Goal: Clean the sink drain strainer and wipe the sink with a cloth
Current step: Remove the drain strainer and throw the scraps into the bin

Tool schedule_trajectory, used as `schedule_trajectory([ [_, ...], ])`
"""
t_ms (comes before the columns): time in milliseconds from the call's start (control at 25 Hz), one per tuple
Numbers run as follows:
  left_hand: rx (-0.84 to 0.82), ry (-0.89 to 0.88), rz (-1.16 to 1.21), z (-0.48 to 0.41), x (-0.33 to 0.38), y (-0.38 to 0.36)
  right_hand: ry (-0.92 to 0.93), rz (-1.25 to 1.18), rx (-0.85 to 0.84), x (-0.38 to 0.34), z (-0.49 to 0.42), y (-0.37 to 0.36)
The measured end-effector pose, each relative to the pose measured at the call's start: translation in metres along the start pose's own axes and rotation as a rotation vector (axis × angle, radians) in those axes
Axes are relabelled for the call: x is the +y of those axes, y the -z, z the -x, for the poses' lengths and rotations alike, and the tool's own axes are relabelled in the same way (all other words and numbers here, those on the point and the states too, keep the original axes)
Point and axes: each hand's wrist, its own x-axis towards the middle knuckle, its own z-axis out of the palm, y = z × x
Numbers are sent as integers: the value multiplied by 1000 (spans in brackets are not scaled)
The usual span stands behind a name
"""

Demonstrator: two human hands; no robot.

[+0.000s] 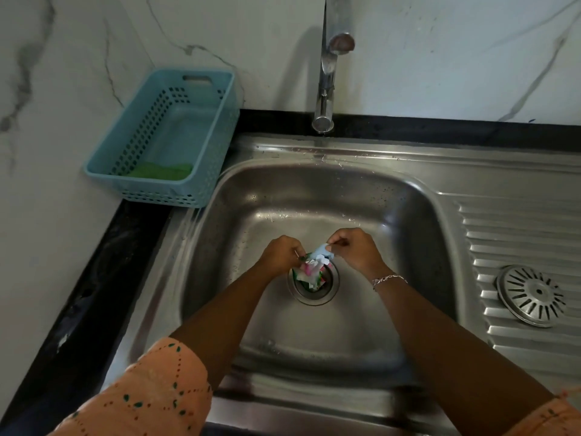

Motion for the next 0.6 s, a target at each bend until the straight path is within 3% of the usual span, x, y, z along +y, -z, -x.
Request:
schedule_trajectory([
  [120, 1, 46, 237, 23, 5, 11, 73, -70, -42, -16, 8, 9],
  [360, -43, 171, 490, 69, 5, 27, 209, -96, -163, -56, 31, 9],
  [600, -37, 261, 799, 112, -12, 45, 120, -237, -318, -110, 47, 1],
])
